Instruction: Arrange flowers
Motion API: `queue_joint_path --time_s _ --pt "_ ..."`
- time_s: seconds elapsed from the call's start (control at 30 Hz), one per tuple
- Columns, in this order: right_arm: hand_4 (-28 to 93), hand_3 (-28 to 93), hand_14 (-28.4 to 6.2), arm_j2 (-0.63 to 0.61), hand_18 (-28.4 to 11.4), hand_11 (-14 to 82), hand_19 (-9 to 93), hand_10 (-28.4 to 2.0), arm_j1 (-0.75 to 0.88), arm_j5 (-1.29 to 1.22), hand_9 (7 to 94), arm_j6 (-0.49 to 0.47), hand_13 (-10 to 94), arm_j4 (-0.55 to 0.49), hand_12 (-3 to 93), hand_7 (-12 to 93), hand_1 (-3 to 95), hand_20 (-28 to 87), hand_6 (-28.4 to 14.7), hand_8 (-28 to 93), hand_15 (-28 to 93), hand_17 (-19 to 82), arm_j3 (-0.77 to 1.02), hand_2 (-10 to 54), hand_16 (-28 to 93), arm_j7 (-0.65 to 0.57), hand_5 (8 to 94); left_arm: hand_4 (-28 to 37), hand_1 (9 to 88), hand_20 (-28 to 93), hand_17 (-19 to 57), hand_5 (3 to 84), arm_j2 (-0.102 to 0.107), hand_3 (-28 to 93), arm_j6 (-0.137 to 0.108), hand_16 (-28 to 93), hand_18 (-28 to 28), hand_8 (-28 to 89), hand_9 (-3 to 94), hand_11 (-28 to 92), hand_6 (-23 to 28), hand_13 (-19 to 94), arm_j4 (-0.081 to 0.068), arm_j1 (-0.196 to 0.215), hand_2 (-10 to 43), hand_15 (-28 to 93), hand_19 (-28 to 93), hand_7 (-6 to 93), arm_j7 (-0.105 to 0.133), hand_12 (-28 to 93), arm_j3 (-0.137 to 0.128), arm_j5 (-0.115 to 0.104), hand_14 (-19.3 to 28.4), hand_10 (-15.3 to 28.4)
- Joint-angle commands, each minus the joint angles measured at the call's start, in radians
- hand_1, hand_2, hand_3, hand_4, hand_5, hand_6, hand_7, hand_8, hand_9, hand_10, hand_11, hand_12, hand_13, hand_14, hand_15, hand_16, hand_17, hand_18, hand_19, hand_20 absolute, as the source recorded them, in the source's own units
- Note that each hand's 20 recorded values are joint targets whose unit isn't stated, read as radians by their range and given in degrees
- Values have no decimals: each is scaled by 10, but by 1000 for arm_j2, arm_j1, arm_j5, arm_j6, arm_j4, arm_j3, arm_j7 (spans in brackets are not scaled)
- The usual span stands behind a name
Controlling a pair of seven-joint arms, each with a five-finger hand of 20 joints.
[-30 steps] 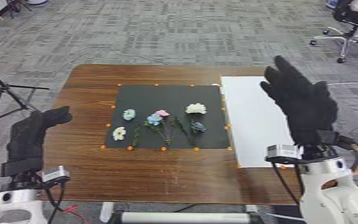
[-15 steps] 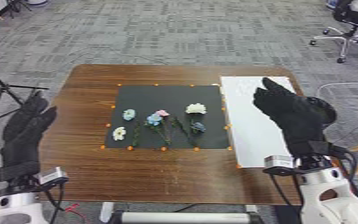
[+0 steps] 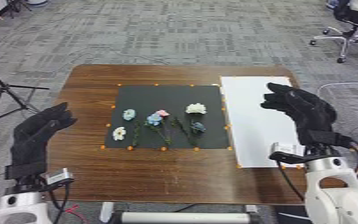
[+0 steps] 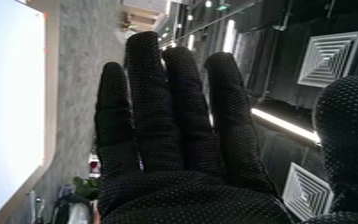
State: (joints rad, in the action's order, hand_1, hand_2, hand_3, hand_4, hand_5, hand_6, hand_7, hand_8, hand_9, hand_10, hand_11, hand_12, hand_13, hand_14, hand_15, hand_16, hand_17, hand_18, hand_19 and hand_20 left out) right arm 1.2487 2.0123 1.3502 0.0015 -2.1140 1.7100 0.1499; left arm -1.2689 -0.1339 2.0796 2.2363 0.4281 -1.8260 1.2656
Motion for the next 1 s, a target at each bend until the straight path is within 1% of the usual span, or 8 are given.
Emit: queue_joint_path --time_s 0.03,0.27,0.4,0.53,0.6,0.73,0.9,1.0 --pt "-144 679 -145 14 -162 83 180 -155 23 -45 601 -15 529 -11 178 120 178 340 -18 -74 168 235 9 35 273 5 562 -248 292 312 119 504 -9 702 -14 11 155 -76 519 212 27 469 0 7 -22 275 301 145 -20 122 5 -16 181 139" --pt "-146 675 -173 12 -225 32 130 -148 28 -107 366 -7 263 -17 146 106 123 273 14 -76 56 194 -6 28 258 13 529 -250 285 292 107 508 -7 708 -6 14 149 -77 519 216 25 450 -5 1 -21 275 261 147 -30 125 13 -20 181 140" --pt "-162 637 -151 9 -188 82 104 -130 43 -118 586 30 268 -18 134 138 74 224 22 -88 42 124 -7 75 260 46 726 -247 288 292 102 468 -5 701 -8 19 151 -76 606 314 26 496 2 9 -18 414 251 130 -33 165 0 -23 182 147" --pt "-170 654 -150 10 -186 132 108 -139 35 -166 779 1 427 -11 166 68 50 247 18 -76 126 163 -15 85 208 30 466 -244 292 274 95 448 -18 691 -60 23 150 -72 703 493 25 565 10 20 -14 447 205 108 -22 203 -4 -51 185 155" --pt "-169 654 -155 11 -188 108 112 -142 20 -148 729 -44 411 -4 163 69 49 252 18 -76 128 163 -9 86 202 37 488 -242 291 264 91 451 -14 693 -67 24 148 -70 715 565 25 583 5 2 -14 453 182 104 -17 218 10 -75 187 161" --pt "-164 659 -159 11 -189 58 106 -139 41 -121 504 -67 315 -11 133 106 43 256 13 -77 97 147 0 85 210 44 657 -244 290 244 80 466 -6 697 -15 16 146 -70 718 629 24 581 1 2 -14 416 147 105 -31 230 1 -19 190 162" --pt "-159 660 -163 10 -191 53 114 -143 36 -162 452 -41 309 -8 128 98 52 256 17 -78 90 141 -6 81 222 37 610 -246 290 233 72 484 -7 699 -31 18 145 -70 715 616 22 560 -2 -7 -12 374 130 110 -27 222 4 -53 190 163" --pt "-157 663 -164 3 -192 57 117 -143 29 -149 462 -38 318 -4 129 90 54 255 14 -76 91 141 -14 78 226 38 582 -247 289 232 71 489 -8 699 -26 22 145 -71 713 615 22 554 0 -3 -9 367 129 113 -27 223 -5 -36 188 164"
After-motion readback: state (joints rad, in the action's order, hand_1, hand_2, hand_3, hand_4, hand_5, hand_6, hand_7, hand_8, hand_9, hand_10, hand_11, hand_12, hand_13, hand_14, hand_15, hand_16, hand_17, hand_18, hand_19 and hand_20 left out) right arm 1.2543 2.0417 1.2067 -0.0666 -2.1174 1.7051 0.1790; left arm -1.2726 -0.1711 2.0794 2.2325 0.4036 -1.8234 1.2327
